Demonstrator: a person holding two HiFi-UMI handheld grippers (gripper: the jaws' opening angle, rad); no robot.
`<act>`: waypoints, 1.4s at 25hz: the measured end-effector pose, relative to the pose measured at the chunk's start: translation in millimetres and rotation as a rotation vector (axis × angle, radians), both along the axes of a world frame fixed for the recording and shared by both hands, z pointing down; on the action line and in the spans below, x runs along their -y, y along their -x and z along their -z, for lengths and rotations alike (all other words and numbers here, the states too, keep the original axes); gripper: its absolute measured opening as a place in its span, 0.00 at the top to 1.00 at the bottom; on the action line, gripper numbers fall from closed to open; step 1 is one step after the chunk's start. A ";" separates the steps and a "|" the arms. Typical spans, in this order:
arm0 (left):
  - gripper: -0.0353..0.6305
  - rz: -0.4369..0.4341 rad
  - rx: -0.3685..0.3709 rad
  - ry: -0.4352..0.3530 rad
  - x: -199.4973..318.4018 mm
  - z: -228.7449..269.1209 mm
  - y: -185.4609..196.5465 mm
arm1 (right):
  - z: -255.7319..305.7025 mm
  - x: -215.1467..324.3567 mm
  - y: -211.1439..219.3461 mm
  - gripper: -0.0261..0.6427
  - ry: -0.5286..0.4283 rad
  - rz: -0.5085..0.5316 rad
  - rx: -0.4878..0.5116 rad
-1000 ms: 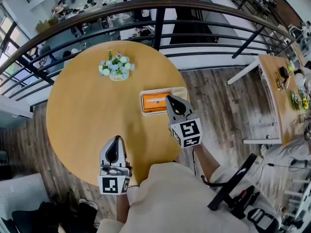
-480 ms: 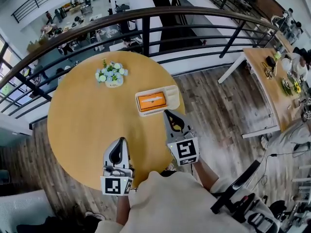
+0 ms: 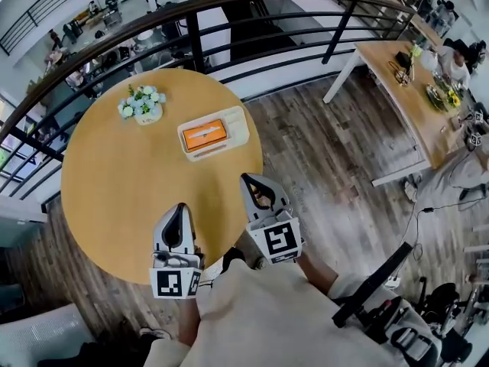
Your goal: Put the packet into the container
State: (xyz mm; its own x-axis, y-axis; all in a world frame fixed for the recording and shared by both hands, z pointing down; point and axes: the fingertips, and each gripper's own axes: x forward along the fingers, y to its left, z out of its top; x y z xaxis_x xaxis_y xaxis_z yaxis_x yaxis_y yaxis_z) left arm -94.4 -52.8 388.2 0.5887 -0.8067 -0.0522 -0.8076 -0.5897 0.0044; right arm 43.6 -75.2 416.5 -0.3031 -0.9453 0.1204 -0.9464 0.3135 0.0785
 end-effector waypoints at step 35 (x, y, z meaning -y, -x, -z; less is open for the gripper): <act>0.94 0.019 0.034 -0.050 -136.6 1.4 -55.0 | -7.2 -151.0 -28.9 0.96 -0.034 0.046 0.026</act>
